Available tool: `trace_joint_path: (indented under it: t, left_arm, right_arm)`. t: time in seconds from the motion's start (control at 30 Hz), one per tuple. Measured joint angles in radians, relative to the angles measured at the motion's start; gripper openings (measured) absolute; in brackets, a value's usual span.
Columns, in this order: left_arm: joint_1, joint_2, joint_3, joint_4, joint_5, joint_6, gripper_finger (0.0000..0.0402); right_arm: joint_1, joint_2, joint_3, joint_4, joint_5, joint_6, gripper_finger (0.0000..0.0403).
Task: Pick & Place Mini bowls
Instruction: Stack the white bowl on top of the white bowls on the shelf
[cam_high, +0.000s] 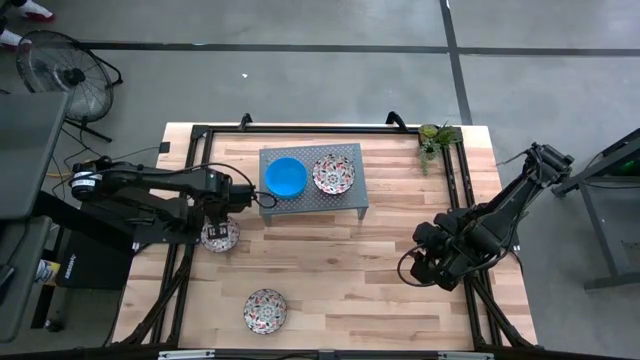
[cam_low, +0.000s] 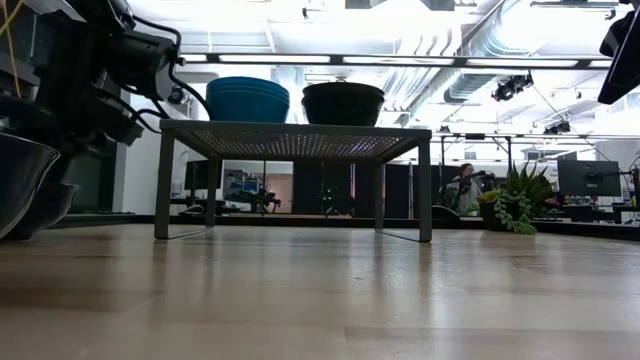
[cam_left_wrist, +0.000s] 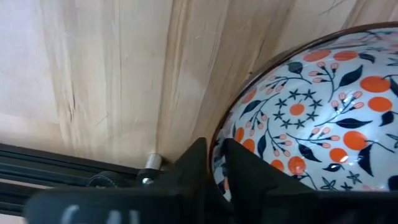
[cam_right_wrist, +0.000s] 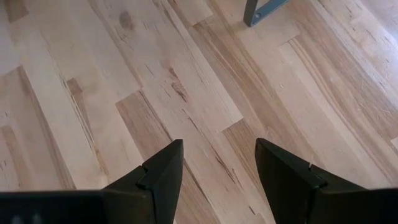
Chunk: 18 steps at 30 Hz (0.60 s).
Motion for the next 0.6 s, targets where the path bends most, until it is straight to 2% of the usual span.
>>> trace_joint_path:
  t: [0.13, 0.37, 0.6]
  left_arm:
    - [0.001, -0.001, 0.001, -0.001, 0.01, -0.006, 0.0012]
    - [0.0, -0.001, 0.001, -0.005, 0.036, -0.022, 0.0007]
    - [0.0, -0.003, 0.001, -0.006, 0.138, -0.023, 0.0003]
  right_arm:
    - [0.0, 0.0, 0.0, 0.0, -0.001, 0.0, 0.0188]
    - [0.0, 0.0, 0.0, 0.0, -0.002, 0.0, 0.0188]
    - [0.0, 0.0, 0.0, 0.0, -0.002, 0.0, 0.0188]
